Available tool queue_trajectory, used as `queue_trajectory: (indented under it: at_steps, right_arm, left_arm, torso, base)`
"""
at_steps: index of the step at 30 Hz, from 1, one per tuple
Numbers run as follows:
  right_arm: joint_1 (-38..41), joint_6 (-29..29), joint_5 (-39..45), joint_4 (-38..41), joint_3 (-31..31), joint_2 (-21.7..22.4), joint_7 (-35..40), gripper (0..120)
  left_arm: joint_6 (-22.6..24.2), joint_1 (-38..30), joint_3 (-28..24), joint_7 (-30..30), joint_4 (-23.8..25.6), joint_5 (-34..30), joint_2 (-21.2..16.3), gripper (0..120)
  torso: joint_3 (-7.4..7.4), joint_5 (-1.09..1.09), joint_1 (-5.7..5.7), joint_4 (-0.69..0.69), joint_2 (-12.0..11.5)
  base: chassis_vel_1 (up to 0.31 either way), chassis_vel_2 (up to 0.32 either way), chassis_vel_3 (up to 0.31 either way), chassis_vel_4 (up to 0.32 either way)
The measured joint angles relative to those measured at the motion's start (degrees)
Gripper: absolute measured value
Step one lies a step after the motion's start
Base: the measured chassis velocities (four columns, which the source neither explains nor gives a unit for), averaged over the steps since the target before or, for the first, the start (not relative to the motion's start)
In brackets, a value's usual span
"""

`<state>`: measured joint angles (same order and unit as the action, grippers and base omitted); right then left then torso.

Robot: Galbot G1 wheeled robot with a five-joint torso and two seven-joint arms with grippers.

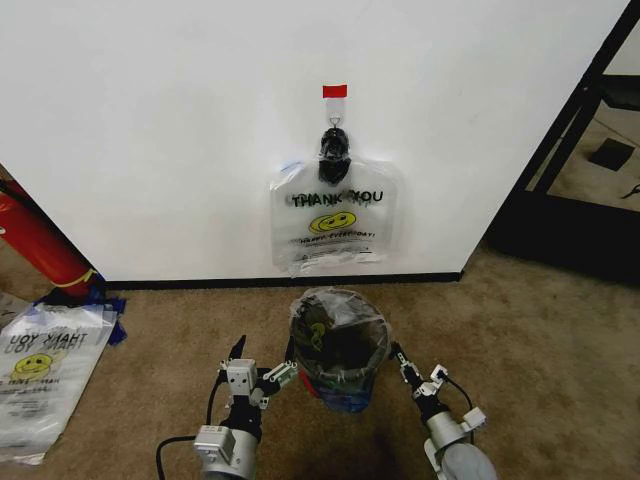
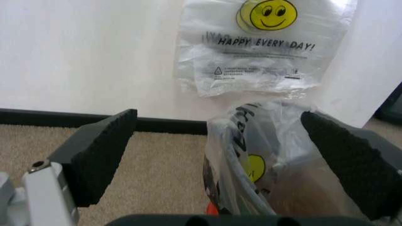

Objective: Pick up the garbage bag from the wall and place it over the trash bin.

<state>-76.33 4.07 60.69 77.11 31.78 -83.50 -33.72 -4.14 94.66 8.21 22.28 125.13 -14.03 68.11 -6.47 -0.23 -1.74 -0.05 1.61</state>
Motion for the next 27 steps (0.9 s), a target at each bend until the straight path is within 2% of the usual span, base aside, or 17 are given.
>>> queue_trajectory:
  at_steps: [5,10,11,15,16,19,22,23,25,26,27]
  right_arm:
    - [0.6,-0.8,-1.8,-0.8,-0.4,-0.5,0.7,0]
    - [-0.5,-3.1,-4.4,1.3,-0.4,0.1,0.3,20]
    - [-0.5,-3.1,-4.4,1.3,-0.4,0.1,0.3,20]
    - [-3.0,-4.9,-6.2,5.1,0.6,2.2,-2.4,40]
    - [-3.0,-4.9,-6.2,5.1,0.6,2.2,-2.4,40]
    - [-3.7,-6.4,-6.2,5.0,1.9,2.8,-3.9,51]
    - [-4.6,-8.4,-5.0,4.1,3.1,3.2,-8.4,65]
    - [-4.6,-8.4,-5.0,4.1,3.1,3.2,-8.4,65]
    - [-5.3,-9.1,-5.6,4.0,3.8,3.3,-12.2,72]
    - [-6.0,-10.3,-6.7,4.8,4.1,3.1,-12.8,78]
    - [-6.2,-10.8,-7.1,5.2,4.2,3.0,-12.7,79]
  left_arm:
    - [0.0,0.0,0.0,0.0,0.1,0.1,0.0,100]
    - [0.0,0.3,0.4,0.0,0.4,0.1,-0.1,100]
    - [0.0,0.3,0.4,0.0,0.4,0.1,-0.1,100]
    - [0.0,-0.3,0.5,0.0,0.5,0.0,-0.1,100]
    - [0.0,-0.3,0.5,0.0,0.5,0.0,-0.1,100]
    - [0.1,-0.9,0.5,0.0,0.6,-0.2,-0.1,100]
    - [0.1,-0.6,0.6,0.0,1.2,-0.2,-0.2,100]
    - [0.1,-0.6,0.6,0.0,1.2,-0.2,-0.2,100]
    - [0.0,0.0,0.6,0.0,1.5,0.1,-0.2,100]
    - [-0.2,0.4,0.6,0.0,1.8,0.4,-0.1,100]
    - [-0.2,0.6,0.6,0.0,1.9,0.5,-0.1,100]
  torso:
    - [0.00,0.00,0.00,0.00,0.0]
    - [0.00,0.01,0.00,0.01,0.0]
    - [0.00,0.01,0.00,0.01,0.0]
    - [0.00,0.00,0.00,0.00,0.0]
    - [0.00,0.00,0.00,0.00,0.0]
    - [0.00,0.00,0.00,0.00,0.0]
    - [0.00,0.01,-0.01,-0.01,0.0]
    - [0.00,0.01,-0.01,-0.01,0.0]
    - [0.00,0.01,-0.01,0.00,0.0]
    - [0.00,0.01,-0.01,0.00,0.0]
    - [0.00,0.01,-0.01,-0.01,0.0]
  base:
    - [0.000,0.000,0.000,0.000]
    - [0.000,0.000,0.000,0.000]
    - [0.000,0.000,0.000,0.000]
    - [0.000,0.000,0.000,0.000]
    - [0.000,0.000,0.000,0.000]
    - [0.000,0.000,0.000,0.000]
    - [0.000,0.000,0.000,0.000]
    - [0.000,0.000,0.000,0.000]
    - [0.000,0.000,0.000,0.000]
    - [0.000,0.000,0.000,0.000]
    - [0.000,0.000,0.000,0.000]
